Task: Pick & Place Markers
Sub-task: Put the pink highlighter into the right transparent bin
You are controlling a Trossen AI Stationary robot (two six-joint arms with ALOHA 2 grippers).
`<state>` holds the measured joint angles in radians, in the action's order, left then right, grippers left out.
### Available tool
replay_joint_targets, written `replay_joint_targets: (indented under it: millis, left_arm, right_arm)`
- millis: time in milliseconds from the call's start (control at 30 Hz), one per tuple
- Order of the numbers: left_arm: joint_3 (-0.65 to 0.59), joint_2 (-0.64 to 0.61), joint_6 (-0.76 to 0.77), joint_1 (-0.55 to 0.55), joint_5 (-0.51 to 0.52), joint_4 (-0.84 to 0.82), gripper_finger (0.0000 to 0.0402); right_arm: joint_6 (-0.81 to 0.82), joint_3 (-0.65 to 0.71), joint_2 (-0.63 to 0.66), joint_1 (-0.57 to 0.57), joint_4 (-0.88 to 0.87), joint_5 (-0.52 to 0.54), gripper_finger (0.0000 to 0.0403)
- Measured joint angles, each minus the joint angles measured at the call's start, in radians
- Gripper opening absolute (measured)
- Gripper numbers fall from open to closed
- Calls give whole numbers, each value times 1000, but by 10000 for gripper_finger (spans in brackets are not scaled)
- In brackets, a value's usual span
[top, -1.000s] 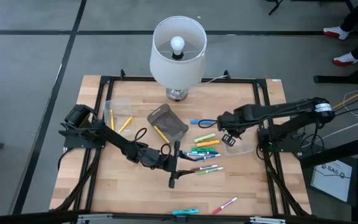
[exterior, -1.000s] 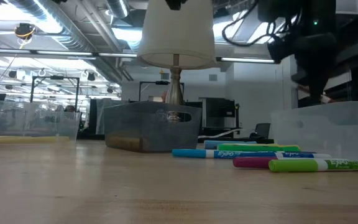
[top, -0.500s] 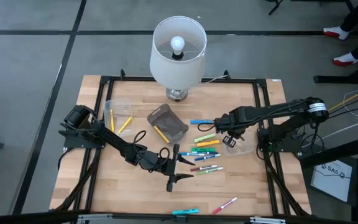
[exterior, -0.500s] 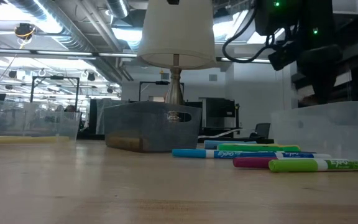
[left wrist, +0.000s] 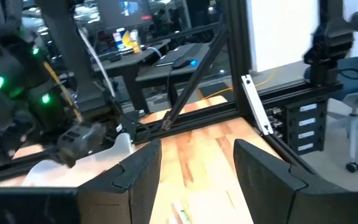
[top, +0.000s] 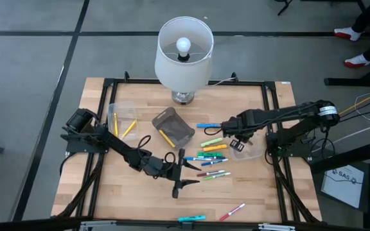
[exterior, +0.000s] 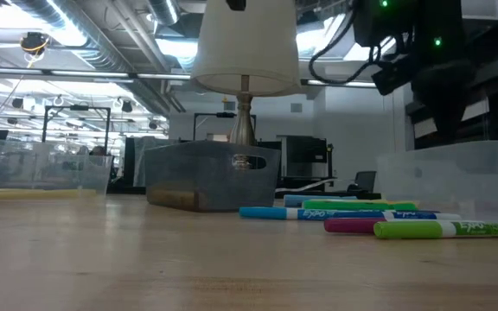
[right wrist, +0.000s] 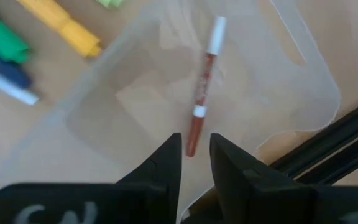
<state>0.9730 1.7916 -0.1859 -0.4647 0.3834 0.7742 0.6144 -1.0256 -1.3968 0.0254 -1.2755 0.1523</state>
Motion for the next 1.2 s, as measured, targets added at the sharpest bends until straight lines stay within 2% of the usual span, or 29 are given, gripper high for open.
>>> replay_joint_targets:
  millis: [233, 500, 800, 1200]
  left_arm:
    - [0, 0, 8, -13, 110, -10, 196]
    - [0, 0, 44, -14, 115, -24, 196]
    - [0, 0, 43, -34, 116, -24, 196]
    - [0, 0, 44, -32, 122, -24, 196]
  right_arm:
    - [-21, -155, 0, 5, -78, -14, 84]
    - [-9, -310, 1, 72, -46, -13, 84]
    - [59, -285, 1, 226, 70, -26, 84]
    - [4, -244, -4, 451, 356, -59, 84]
